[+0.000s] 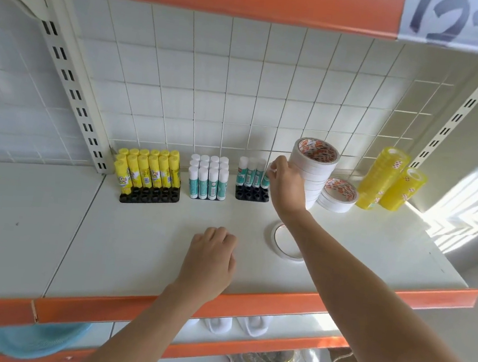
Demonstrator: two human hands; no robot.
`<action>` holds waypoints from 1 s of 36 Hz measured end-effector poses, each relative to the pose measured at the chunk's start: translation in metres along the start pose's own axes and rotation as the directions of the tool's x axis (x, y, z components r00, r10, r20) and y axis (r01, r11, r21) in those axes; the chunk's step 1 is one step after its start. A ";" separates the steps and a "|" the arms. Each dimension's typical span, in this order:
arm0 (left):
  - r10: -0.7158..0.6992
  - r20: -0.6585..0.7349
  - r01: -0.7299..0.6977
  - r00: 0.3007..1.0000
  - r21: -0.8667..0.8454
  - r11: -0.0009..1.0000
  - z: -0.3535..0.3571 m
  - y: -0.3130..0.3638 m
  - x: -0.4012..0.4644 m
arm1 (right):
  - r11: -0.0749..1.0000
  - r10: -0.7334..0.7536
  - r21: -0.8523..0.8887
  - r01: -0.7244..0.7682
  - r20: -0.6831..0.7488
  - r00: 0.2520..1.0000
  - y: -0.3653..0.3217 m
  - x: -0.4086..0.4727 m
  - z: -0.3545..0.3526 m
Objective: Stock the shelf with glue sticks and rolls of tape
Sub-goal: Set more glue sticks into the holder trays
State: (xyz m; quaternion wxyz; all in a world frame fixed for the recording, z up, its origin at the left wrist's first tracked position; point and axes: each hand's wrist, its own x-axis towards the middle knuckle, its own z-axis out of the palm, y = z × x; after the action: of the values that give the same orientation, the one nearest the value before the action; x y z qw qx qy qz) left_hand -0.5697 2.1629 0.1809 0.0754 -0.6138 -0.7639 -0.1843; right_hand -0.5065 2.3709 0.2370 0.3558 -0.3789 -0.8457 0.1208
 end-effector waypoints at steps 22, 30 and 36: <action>-0.001 -0.014 0.001 1.000 -0.002 1.000 -0.001 0.000 0.000 | 0.993 -0.034 -0.115 0.037 0.028 0.999 0.004 0.005 0.012; 0.006 -0.022 -0.006 1.000 0.014 1.000 0.000 0.000 0.000 | 0.980 -0.025 -0.193 0.038 0.072 0.997 0.001 0.003 0.012; 0.010 -0.021 -0.010 1.000 0.003 1.000 -0.001 0.001 -0.001 | 0.966 -0.074 -0.240 0.098 0.108 0.991 0.001 -0.010 0.011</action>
State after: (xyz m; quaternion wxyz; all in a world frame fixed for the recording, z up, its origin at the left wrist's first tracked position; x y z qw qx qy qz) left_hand -0.5690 2.1618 0.1816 0.0853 -0.6154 -0.7604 -0.1893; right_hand -0.5090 2.3654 0.2230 0.2695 -0.3762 -0.8863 0.0185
